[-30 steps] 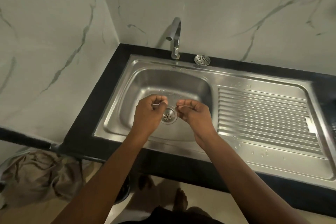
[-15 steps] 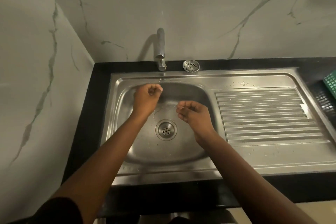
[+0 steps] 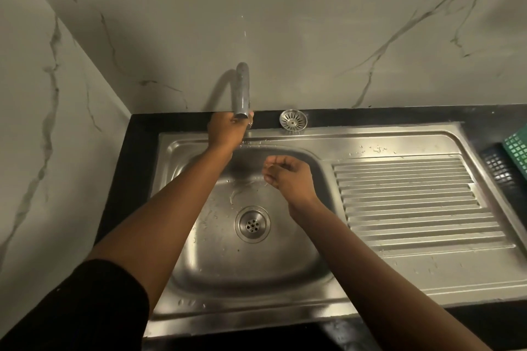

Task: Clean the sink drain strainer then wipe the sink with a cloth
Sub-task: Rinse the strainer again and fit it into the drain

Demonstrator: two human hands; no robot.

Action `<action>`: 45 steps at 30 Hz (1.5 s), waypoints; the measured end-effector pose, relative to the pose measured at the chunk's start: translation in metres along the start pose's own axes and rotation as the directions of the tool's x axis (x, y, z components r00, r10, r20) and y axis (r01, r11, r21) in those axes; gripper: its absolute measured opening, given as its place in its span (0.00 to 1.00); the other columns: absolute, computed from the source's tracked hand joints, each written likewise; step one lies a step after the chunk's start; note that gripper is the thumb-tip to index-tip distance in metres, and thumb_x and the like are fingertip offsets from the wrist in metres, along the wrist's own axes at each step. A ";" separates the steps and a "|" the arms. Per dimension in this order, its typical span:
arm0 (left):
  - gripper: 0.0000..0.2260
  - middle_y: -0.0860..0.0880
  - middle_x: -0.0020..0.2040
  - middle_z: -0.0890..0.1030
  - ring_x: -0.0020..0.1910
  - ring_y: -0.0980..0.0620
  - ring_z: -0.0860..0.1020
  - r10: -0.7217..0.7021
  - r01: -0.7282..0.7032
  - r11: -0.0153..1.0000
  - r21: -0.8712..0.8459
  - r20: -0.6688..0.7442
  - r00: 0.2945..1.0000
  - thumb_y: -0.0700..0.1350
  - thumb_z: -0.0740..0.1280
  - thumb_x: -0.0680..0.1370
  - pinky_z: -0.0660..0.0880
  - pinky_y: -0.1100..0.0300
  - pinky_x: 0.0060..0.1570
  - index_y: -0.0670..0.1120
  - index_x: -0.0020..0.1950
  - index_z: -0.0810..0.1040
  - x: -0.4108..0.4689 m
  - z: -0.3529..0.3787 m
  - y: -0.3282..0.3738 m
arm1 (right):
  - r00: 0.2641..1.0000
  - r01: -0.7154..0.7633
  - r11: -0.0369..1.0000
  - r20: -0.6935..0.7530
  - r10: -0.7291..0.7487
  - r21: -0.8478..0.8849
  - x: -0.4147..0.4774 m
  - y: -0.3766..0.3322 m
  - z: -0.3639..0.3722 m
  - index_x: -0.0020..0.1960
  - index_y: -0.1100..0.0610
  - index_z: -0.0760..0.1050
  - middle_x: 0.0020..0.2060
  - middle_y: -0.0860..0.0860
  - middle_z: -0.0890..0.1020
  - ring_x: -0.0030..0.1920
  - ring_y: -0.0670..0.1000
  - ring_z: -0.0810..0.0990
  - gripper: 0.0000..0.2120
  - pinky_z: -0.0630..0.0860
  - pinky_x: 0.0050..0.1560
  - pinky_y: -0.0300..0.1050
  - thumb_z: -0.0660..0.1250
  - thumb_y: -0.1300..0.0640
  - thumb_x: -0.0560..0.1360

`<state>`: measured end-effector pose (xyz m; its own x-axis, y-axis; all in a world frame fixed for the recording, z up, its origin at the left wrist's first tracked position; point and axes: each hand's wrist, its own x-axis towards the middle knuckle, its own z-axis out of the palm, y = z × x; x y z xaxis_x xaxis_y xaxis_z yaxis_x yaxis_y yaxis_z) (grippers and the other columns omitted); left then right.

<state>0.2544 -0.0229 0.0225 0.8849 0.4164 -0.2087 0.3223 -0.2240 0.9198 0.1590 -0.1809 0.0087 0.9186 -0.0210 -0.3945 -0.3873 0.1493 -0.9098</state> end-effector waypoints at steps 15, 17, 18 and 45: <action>0.13 0.51 0.32 0.83 0.40 0.40 0.88 0.026 -0.024 0.995 0.101 -0.021 0.999 0.52 0.71 0.73 0.86 0.40 0.46 0.52 0.30 0.76 0.024 -0.004 -0.015 | 0.995 -0.069 0.997 -0.073 0.071 0.025 0.062 0.001 -0.002 0.47 0.59 0.83 0.38 0.53 0.86 0.40 0.50 0.84 0.07 0.84 0.48 0.45 0.69 0.68 0.80; 0.11 0.47 0.35 0.84 0.42 0.39 0.88 -0.012 0.011 0.999 0.051 0.013 1.000 0.44 0.73 0.78 0.86 0.39 0.50 0.50 0.35 0.81 0.029 -0.007 -0.020 | 0.986 -0.092 0.994 -0.135 0.099 0.056 0.075 -0.003 -0.006 0.48 0.59 0.82 0.37 0.53 0.85 0.39 0.50 0.84 0.05 0.84 0.50 0.47 0.69 0.66 0.80; 0.10 0.45 0.36 0.84 0.41 0.40 0.87 -0.031 0.031 0.999 0.017 0.031 0.999 0.41 0.72 0.80 0.86 0.40 0.50 0.45 0.39 0.83 0.031 -0.008 -0.022 | 0.978 -0.101 0.993 -0.176 0.111 0.063 0.083 -0.004 -0.009 0.49 0.59 0.82 0.37 0.54 0.85 0.39 0.51 0.83 0.04 0.84 0.49 0.47 0.69 0.65 0.80; 0.09 0.38 0.53 0.87 0.46 0.46 0.87 -0.227 0.272 0.958 -0.087 0.346 0.911 0.37 0.70 0.83 0.84 0.64 0.41 0.35 0.61 0.83 -0.054 -0.025 -0.090 | 0.985 -0.147 0.970 -0.120 0.125 -0.193 0.105 0.009 -0.035 0.51 0.60 0.80 0.38 0.57 0.88 0.34 0.53 0.88 0.05 0.83 0.34 0.43 0.73 0.60 0.79</action>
<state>0.1693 -0.0033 -0.0409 0.8487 0.1256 -0.5137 0.5204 -0.0251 0.8536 0.2494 -0.2160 -0.0456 0.8467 -0.1209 -0.5182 -0.5260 -0.0428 -0.8494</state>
